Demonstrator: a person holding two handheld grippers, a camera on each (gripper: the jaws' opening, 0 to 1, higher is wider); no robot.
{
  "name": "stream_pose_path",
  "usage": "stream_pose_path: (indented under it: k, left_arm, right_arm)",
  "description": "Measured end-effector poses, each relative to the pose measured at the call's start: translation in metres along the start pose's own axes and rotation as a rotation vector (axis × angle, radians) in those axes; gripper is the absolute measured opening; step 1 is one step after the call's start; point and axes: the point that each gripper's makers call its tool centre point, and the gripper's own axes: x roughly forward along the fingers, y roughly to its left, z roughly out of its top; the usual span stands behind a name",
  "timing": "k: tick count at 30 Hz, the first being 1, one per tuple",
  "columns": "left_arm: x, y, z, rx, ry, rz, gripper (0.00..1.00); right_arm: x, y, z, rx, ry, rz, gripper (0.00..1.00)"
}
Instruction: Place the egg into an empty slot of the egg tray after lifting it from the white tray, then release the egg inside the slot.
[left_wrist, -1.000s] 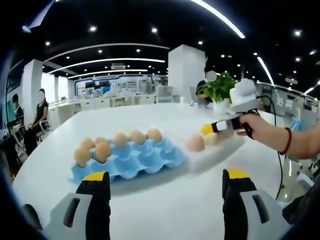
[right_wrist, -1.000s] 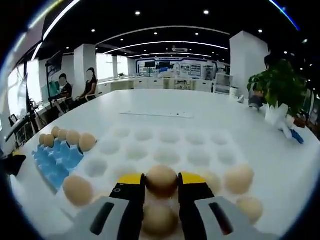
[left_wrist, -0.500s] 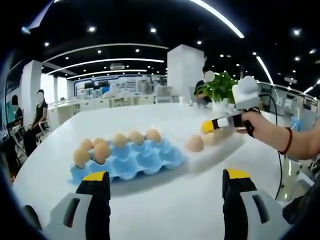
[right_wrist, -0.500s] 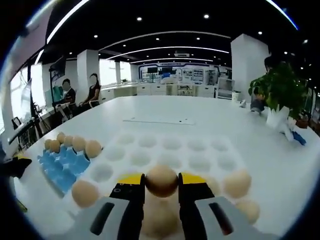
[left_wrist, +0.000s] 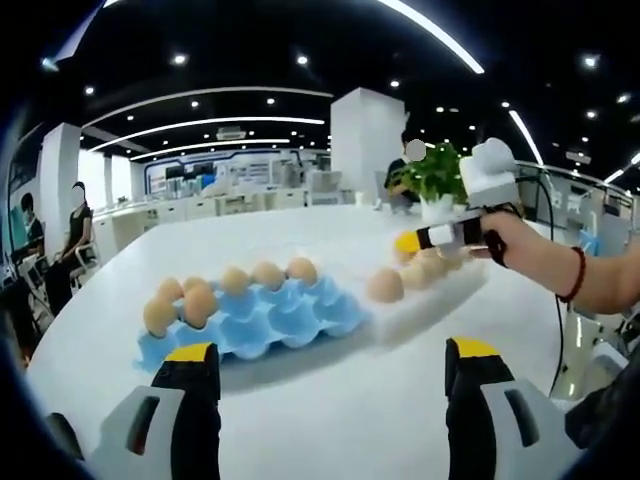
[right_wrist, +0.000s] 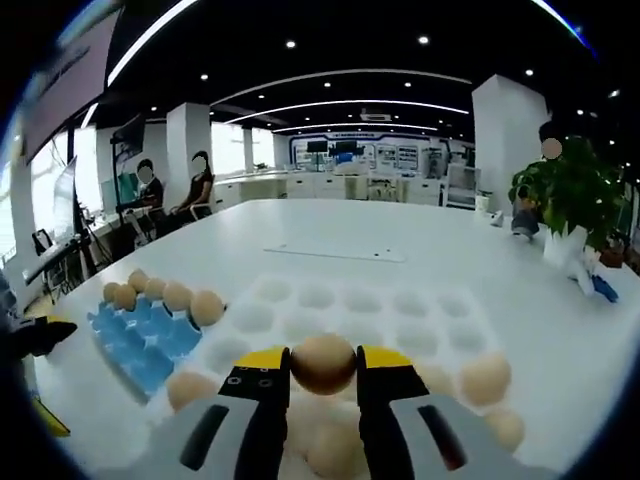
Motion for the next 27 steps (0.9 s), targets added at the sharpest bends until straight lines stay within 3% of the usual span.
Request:
stream_pose_path:
  k: [12,27]
  left_arm:
    - [-0.004,-0.012,-0.002,-0.010,-0.004,-0.023,1.00]
    - [-0.009,-0.011,-0.005,-0.010,0.003,-0.007,1.00]
  right_arm:
    - [0.007,0.030,0.007,-0.008,-0.007,0.068,0.27]
    - [0.012,0.066,0.010,-0.040,-0.022,0.141,0.27]
